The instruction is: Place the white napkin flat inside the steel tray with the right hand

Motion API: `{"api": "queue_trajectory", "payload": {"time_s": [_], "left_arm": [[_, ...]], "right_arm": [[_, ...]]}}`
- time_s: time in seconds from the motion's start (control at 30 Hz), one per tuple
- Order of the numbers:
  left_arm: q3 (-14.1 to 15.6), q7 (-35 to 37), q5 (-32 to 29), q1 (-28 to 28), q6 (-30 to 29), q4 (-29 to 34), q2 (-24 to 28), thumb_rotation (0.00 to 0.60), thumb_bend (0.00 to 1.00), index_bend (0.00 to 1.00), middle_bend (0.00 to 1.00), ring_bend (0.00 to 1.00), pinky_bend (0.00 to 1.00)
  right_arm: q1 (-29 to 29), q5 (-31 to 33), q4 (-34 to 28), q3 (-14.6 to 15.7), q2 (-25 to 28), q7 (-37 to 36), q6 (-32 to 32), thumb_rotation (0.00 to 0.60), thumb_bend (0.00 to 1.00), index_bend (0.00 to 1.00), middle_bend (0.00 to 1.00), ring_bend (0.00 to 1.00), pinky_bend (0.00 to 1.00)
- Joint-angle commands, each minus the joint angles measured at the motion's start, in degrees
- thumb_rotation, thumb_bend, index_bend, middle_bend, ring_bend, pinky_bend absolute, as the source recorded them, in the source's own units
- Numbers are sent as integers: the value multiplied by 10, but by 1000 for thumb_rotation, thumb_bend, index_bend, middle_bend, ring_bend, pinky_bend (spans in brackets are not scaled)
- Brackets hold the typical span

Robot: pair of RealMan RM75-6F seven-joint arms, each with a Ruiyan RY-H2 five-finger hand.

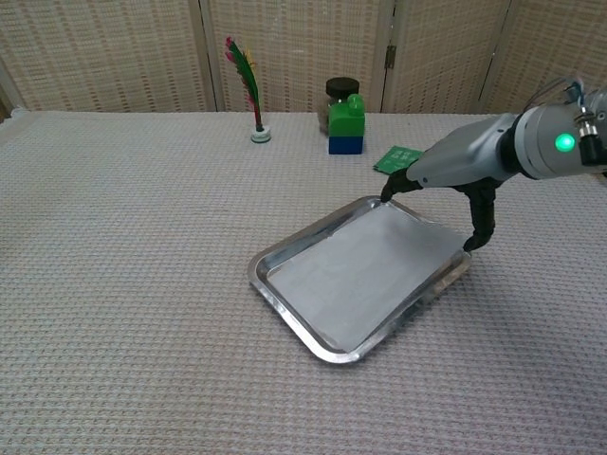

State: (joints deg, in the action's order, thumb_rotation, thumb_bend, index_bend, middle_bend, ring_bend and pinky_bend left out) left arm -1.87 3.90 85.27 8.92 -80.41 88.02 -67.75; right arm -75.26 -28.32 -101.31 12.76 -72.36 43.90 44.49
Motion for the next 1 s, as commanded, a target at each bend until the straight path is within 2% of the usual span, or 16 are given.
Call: {"api": "queue_trajectory", "payload": {"time_s": [0.03,0.13,0.2,0.33,0.4,0.43,0.5,0.53,0.57,0.6,0.63,0.8,1.0], "left_arm": [[3,-6,4,0,-1,2,-1,600,497,0,0,0,0],[3,-11,4,0,-1,3,-2,600,497,0,0,0,0],[3,-11,5,-1,-2,4,-3,600,497,0,0,0,0],[3,-9,6,0,-2,3,-4,600,497,0,0,0,0],[4,-10,8,0,-3,4,-4,600,497,0,0,0,0],[4,-11,9,0,-3,4,-4,600,497,0,0,0,0],[5,-12,9,0,-3,4,-4,600,497,0,0,0,0],[5,-12,9,0,-2,5,-4,600,497,0,0,0,0],[5,-11,10,0,-3,6,-3,600,497,0,0,0,0],[5,-11,10,0,-4,6,-3,600,497,0,0,0,0],[5,-10,11,-1,-5,7,-3,600,497,0,0,0,0],[5,-4,13,-2,-9,9,0,600,497,0,0,0,0],[5,1,15,-3,-11,10,3,600,497,0,0,0,0]], "right_arm": [[9,-4,-34,13,20,-11,0,600,290,0,0,0,0],[30,-49,-52,14,41,-33,4,600,290,0,0,0,0],[56,-106,-73,5,64,-73,7,600,290,0,0,0,0],[131,-275,-86,-11,91,-169,34,600,290,0,0,0,0],[160,-338,-78,-6,93,-196,52,600,290,0,79,22,17],[179,-373,-71,-6,91,-218,67,600,290,0,133,60,56],[203,-416,-57,-3,85,-248,82,600,290,0,393,295,330],[212,-432,-51,-2,83,-261,84,600,290,0,474,378,429],[221,-448,-44,0,81,-278,83,600,290,0,589,508,577],[224,-458,-42,1,81,-288,78,600,290,0,666,611,682],[227,-465,-40,3,82,-295,73,600,290,0,716,676,743],[240,-492,-39,7,90,-294,53,600,291,0,855,820,870],[253,-468,-29,7,88,-283,18,600,290,0,953,938,948]]}}
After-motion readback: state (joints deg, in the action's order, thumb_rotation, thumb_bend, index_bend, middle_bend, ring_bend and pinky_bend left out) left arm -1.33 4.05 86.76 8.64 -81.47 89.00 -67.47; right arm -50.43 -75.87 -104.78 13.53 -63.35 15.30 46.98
